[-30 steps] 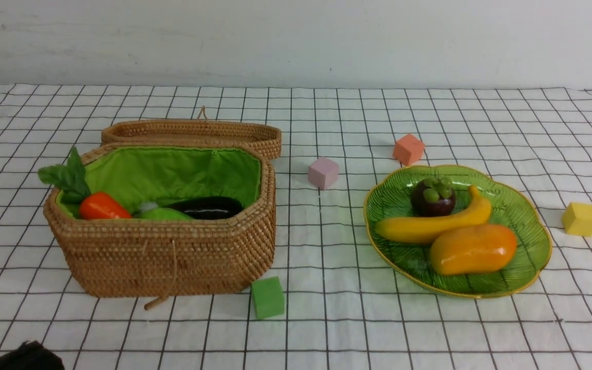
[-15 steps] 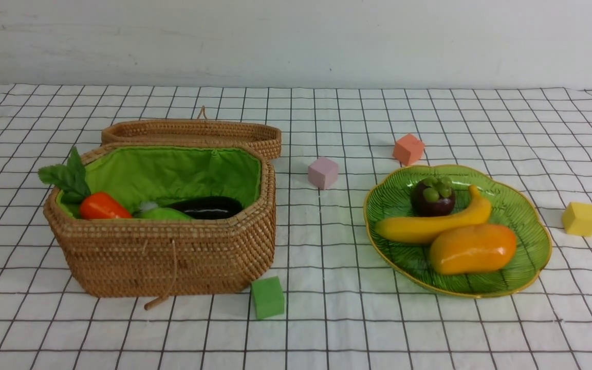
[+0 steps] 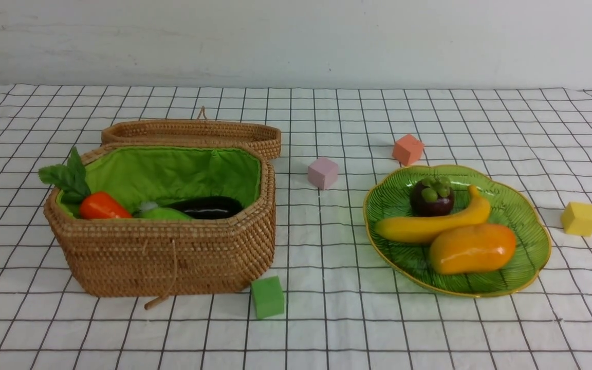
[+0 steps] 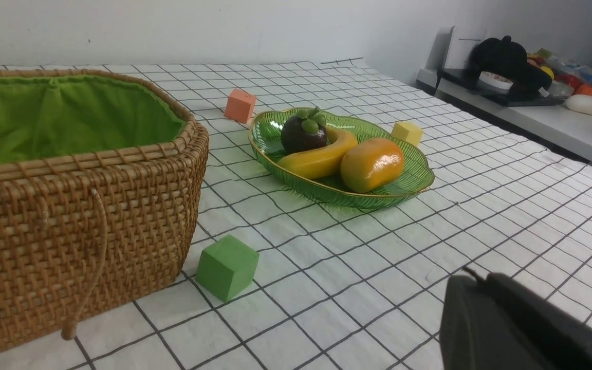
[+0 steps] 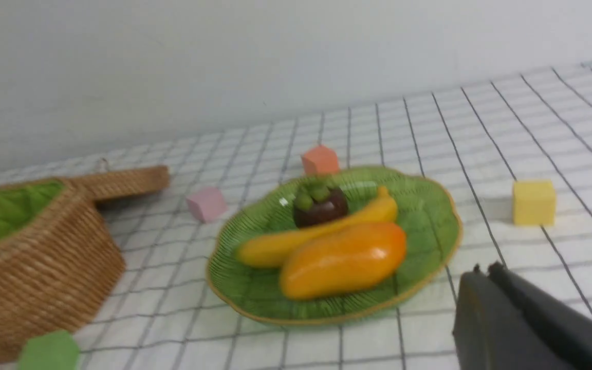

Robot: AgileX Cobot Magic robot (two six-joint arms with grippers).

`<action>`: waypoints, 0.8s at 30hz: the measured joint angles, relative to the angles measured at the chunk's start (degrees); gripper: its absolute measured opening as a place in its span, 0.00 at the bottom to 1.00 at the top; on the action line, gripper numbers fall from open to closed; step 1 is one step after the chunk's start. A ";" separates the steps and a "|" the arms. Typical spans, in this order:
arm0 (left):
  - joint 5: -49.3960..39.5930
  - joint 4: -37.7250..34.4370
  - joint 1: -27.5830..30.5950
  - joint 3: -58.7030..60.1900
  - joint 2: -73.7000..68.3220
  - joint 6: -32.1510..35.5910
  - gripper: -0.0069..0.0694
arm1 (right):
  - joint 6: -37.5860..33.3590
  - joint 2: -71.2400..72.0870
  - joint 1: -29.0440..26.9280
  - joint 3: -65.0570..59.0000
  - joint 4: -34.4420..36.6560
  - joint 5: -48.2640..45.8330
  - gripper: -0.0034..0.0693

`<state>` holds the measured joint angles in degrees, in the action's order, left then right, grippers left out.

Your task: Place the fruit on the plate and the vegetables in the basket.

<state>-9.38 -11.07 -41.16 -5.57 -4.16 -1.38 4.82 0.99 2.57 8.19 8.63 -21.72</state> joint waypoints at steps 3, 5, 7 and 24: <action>-0.02 -0.06 0.00 0.00 0.00 0.00 0.12 | 0.00 -0.05 -0.96 -7.09 -0.40 3.68 0.04; -0.02 -0.06 0.00 0.00 0.00 0.00 0.12 | 0.00 -0.05 -1.03 -9.49 -1.55 3.44 0.04; -0.02 -0.06 0.00 0.00 0.00 0.00 0.12 | -0.05 -0.05 -1.03 -9.55 -3.38 2.58 0.04; -0.07 -0.06 0.00 0.00 0.00 0.00 0.14 | 0.11 -0.05 -1.03 -9.18 -5.42 0.21 0.04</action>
<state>-9.45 -11.13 -41.16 -5.57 -4.16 -1.38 4.93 0.94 1.54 -1.00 3.21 -21.52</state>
